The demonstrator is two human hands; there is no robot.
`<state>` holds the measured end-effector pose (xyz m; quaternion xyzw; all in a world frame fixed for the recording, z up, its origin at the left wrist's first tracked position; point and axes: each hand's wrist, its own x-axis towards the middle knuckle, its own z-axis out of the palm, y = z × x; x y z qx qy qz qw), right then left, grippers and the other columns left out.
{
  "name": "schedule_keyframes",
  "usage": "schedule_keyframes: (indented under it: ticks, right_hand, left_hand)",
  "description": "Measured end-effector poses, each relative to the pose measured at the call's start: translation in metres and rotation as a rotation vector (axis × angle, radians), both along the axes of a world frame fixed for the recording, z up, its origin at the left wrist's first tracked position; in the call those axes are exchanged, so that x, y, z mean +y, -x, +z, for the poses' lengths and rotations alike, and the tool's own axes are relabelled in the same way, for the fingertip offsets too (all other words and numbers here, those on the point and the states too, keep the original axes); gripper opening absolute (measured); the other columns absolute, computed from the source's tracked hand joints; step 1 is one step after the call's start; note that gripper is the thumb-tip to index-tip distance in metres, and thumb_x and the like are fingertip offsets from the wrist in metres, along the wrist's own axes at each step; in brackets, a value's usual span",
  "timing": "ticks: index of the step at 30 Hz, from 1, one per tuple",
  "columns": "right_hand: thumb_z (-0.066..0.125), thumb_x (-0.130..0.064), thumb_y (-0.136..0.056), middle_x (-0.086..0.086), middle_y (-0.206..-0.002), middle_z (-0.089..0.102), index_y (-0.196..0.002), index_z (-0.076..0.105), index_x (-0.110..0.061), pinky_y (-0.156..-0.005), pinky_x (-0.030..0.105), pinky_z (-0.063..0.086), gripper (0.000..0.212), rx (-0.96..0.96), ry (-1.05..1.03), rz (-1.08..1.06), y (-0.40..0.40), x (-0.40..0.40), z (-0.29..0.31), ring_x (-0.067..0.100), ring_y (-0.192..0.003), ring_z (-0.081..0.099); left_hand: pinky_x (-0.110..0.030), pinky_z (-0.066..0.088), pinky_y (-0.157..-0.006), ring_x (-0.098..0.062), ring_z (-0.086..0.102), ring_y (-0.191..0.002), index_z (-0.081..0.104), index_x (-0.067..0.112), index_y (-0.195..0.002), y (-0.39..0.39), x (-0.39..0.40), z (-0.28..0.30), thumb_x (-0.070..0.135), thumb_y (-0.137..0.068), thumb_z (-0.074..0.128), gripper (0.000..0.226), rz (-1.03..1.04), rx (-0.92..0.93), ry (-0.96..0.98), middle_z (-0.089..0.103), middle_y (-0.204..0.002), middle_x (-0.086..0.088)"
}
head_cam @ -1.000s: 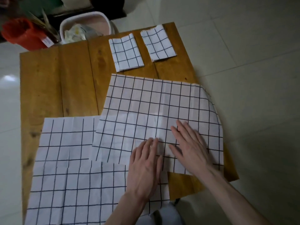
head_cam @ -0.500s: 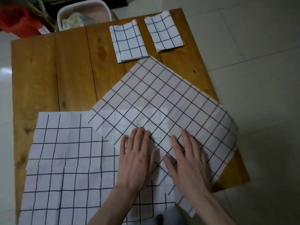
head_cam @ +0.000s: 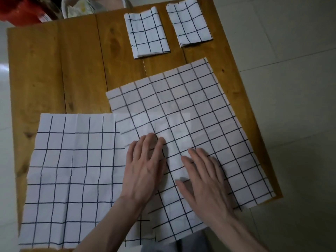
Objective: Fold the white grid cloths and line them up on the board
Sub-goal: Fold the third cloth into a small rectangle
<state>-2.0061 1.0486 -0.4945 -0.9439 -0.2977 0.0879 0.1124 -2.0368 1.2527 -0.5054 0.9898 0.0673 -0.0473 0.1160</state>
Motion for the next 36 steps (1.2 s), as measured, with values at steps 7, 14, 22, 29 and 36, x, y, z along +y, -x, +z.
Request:
schedule_keyframes:
  ticks: [7, 14, 22, 29, 36]
  right_hand:
    - [0.042, -0.035, -0.107, 0.001, -0.164, 0.040, -0.156, 0.046, -0.018, -0.123, 0.045, 0.031, 0.052, 0.000, -0.059, 0.037, -0.080, -0.020, -0.007, 0.019, -0.153, 0.034]
    - [0.064, -0.022, -0.099, 0.007, -0.135, 0.068, -0.119, 0.076, -0.011, -0.105, 0.046, 0.047, 0.026, -0.147, -0.179, 0.208, -0.118, -0.037, -0.019, 0.028, -0.125, 0.062]
    - [0.070, -0.018, -0.097, 0.004, -0.112, 0.074, -0.101, 0.077, -0.012, -0.097, 0.041, 0.048, 0.011, -0.144, -0.254, 0.225, -0.120, -0.037, -0.005, 0.025, -0.106, 0.066]
    - [0.068, -0.018, -0.101, 0.002, -0.097, 0.072, -0.100, 0.073, -0.010, -0.084, 0.028, 0.045, 0.010, -0.149, -0.231, 0.407, -0.139, -0.041, 0.016, 0.020, -0.089, 0.067]
    - [0.069, -0.016, -0.098, 0.005, -0.098, 0.074, -0.105, 0.074, -0.009, -0.075, 0.043, 0.057, 0.011, -0.197, -0.223, 0.461, -0.169, -0.033, 0.050, 0.023, -0.088, 0.070]
  left_hand:
    - [-0.045, 0.034, -0.116, -0.031, 0.044, -0.135, 0.043, 0.017, -0.152, 0.001, 0.022, 0.003, 0.029, -0.100, 0.056, 0.055, -0.100, -0.045, 0.034, 0.047, -0.145, -0.010]
    - [-0.039, 0.039, -0.110, -0.026, 0.051, -0.133, 0.062, 0.017, -0.141, 0.006, 0.028, -0.008, 0.031, -0.102, 0.069, 0.043, -0.053, -0.161, 0.142, 0.057, -0.143, -0.004]
    - [-0.037, 0.044, -0.096, -0.023, 0.061, -0.115, 0.074, 0.021, -0.122, 0.013, 0.041, -0.006, 0.026, -0.099, 0.061, 0.026, -0.067, -0.219, 0.260, 0.067, -0.127, 0.003]
    - [-0.034, 0.051, -0.078, -0.019, 0.062, -0.094, 0.077, 0.013, -0.114, 0.001, 0.053, 0.016, 0.022, -0.104, 0.065, 0.018, -0.086, -0.292, 0.344, 0.066, -0.110, 0.000]
    - [-0.037, 0.053, -0.065, -0.018, 0.059, -0.075, 0.074, 0.013, -0.114, -0.034, 0.079, 0.052, 0.030, -0.108, 0.056, 0.025, -0.198, -0.296, 0.282, 0.063, -0.091, 0.001]
